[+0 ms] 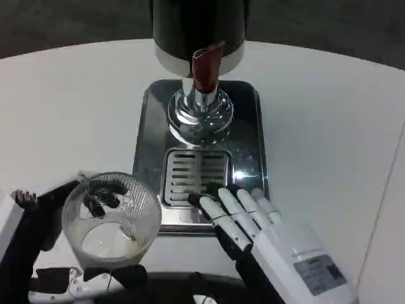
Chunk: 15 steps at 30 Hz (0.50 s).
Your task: Grasp the cup under the faucet to collect the drink, then remove the cup.
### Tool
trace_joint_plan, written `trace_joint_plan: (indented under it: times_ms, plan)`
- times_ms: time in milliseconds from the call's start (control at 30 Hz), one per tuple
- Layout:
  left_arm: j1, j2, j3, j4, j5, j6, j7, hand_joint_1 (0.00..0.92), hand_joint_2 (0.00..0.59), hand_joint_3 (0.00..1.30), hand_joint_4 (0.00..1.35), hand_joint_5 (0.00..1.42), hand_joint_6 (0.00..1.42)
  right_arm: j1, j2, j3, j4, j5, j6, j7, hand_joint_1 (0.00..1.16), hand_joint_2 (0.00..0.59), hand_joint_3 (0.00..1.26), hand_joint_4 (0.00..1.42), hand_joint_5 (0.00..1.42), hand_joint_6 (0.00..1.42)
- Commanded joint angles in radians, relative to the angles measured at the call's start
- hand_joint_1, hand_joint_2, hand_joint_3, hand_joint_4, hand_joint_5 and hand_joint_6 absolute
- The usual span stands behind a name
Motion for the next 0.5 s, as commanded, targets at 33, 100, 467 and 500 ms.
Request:
trace_joint_plan:
  times_ms: [33, 100, 467, 500]
  plan:
    - [-0.008, -0.001, -0.012, -0.019, 0.009, -0.008, -0.009, 0.546, 0.116, 0.95, 1.08, 1.25, 1.42, 0.013, -0.008, 0.008, -0.038, -0.011, -0.024, 0.01, 0.38, 0.499, 0.14, 0.0, 0.0, 0.0]
    - [-0.021, -0.001, -0.015, -0.012, 0.015, -0.001, -0.011, 0.546, 0.116, 0.95, 1.08, 1.25, 1.42, 0.016, -0.016, 0.007, -0.041, -0.005, -0.032, 0.01, 0.39, 0.501, 0.16, 0.0, 0.0, 0.0]
    - [-0.019, -0.001, -0.016, -0.015, 0.013, 0.003, -0.014, 0.542, 0.114, 0.95, 1.08, 1.25, 1.42, 0.035, -0.005, 0.003, -0.045, -0.002, -0.033, 0.014, 0.41, 0.509, 0.16, 0.0, 0.0, 0.0]
    - [-0.019, -0.001, -0.016, -0.014, 0.013, 0.002, -0.013, 0.541, 0.114, 0.95, 1.08, 1.25, 1.42, 0.035, -0.003, 0.003, -0.045, -0.002, -0.032, 0.015, 0.41, 0.51, 0.16, 0.0, 0.0, 0.0]
